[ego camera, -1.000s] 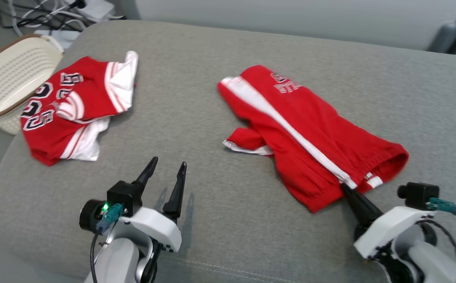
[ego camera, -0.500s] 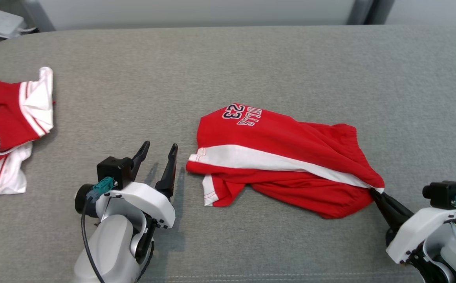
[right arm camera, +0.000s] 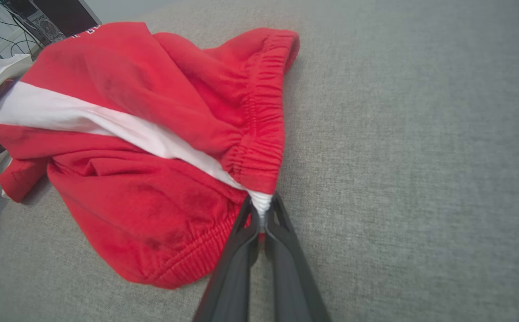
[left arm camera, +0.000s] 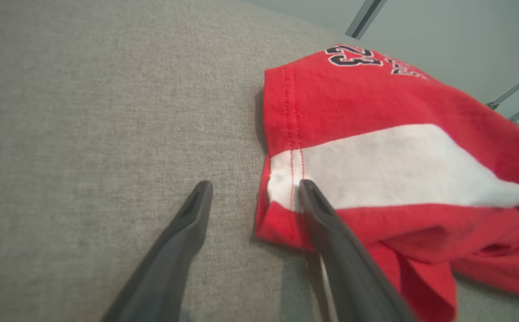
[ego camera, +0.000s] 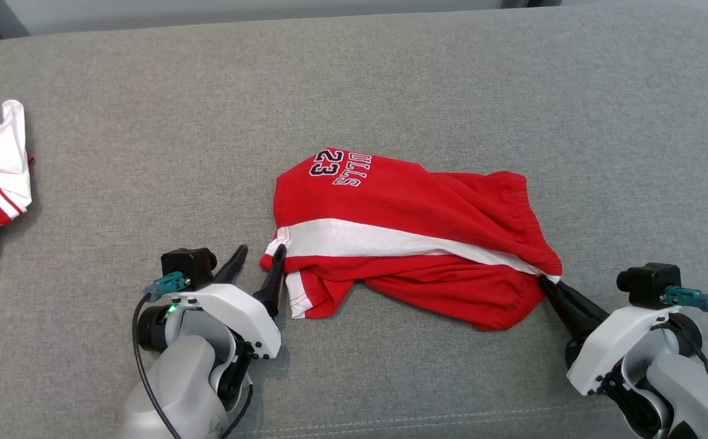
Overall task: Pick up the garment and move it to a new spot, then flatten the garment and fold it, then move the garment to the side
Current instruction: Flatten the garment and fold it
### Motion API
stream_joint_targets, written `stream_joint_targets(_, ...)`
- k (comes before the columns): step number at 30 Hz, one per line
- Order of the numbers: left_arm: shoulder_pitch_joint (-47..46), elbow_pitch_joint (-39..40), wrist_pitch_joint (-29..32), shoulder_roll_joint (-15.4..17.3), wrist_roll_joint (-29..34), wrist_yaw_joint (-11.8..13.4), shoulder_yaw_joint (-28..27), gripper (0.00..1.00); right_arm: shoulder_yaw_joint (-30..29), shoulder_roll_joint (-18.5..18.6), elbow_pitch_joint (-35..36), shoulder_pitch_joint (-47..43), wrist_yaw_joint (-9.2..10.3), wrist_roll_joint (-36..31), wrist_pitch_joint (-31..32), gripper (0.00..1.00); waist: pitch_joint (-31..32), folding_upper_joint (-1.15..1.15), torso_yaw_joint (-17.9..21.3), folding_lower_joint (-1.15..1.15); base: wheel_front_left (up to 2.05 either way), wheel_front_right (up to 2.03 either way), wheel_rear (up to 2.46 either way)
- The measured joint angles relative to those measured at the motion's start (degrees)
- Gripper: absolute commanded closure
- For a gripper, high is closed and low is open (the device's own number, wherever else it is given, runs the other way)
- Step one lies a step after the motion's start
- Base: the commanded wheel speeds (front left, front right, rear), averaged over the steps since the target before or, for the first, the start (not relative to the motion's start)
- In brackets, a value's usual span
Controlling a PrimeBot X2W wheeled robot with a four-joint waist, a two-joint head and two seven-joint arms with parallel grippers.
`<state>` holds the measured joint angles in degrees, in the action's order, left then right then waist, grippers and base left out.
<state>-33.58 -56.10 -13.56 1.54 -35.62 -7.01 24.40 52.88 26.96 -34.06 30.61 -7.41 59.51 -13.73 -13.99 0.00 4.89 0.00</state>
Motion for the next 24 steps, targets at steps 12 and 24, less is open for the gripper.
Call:
stream_joint_targets(12,-1.08,0.04,1.12,0.2,-7.55,-0.05,9.84,0.0,1.03,-0.68,-0.25,1.44,0.0,0.12,-0.43,1.0,0.25,0.0,-0.43,0.0,0.0,0.0,0.0)
stream_joint_targets(24,-3.12,-0.22,-0.67,1.01,-7.68,-0.07,11.83,0.0,0.99,-1.51,-0.3,1.45,0.0,0.03,-0.43,1.0,0.86,0.0,-0.32,0.0,0.0,0.0,0.0)
